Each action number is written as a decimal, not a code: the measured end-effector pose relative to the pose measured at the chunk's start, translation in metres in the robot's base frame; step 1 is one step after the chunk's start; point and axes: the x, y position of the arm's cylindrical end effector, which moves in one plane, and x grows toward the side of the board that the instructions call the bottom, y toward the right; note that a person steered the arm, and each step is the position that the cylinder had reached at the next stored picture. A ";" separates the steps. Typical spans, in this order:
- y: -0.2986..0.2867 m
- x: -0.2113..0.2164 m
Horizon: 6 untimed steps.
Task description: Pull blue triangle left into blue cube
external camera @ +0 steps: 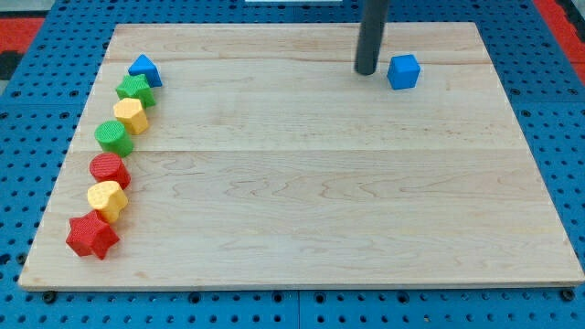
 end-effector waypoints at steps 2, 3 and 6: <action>0.068 -0.014; 0.093 -0.035; -0.156 -0.059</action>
